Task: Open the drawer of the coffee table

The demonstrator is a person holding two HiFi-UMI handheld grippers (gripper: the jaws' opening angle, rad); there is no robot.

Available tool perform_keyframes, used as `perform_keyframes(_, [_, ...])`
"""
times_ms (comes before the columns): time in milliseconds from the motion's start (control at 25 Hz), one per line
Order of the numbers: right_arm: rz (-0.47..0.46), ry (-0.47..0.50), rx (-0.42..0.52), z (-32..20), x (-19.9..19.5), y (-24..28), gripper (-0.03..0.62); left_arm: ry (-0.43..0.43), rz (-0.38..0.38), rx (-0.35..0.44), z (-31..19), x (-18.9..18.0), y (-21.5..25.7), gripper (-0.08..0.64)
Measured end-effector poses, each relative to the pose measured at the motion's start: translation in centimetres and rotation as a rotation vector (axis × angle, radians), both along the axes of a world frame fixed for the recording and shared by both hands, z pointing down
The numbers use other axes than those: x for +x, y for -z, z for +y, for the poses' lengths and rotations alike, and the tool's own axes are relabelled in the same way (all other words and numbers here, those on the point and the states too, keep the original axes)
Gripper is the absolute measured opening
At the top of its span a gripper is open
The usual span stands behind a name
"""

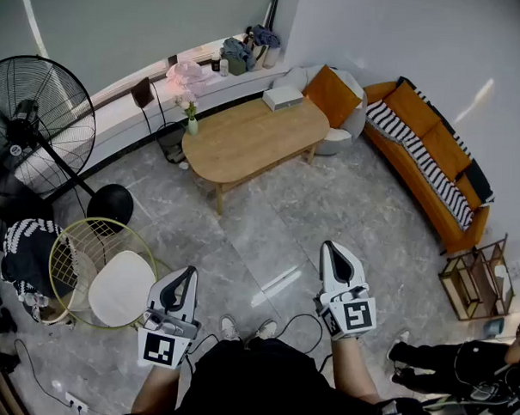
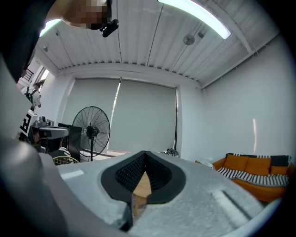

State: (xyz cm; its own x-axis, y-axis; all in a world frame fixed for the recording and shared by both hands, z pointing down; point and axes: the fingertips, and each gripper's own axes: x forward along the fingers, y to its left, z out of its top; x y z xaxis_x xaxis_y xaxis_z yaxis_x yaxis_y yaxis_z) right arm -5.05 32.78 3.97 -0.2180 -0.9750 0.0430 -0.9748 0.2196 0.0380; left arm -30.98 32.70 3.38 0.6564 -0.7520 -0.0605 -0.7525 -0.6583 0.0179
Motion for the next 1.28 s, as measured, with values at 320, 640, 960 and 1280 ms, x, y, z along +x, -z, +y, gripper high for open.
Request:
perform_keyframes(320, [0.005, -0.011, 0.015, 0.8, 1.5, 0.4, 0.005, 0.014, -0.012, 0.091, 0.6, 1.0, 2.4, 0.008])
perform_keyframes(640, [-0.008, 0.006, 0.025, 1.1, 4.4, 0.1, 0.005, 0.019, -0.012, 0.075, 0.8, 4.3, 2.4, 0.008])
perform_keyframes(960, [-0.092, 0.005, 0.027, 1.8, 9.4, -1.8, 0.005, 0.027, -0.035, 0.039, 1.2, 8.7, 1.3, 0.008])
perform_keyframes(1280, [-0.111, 0.005, -0.032, 2.2, 12.2, -5.4, 0.005, 0.028, -0.071, 0.064, 0.3, 11.7, 0.2, 0.008])
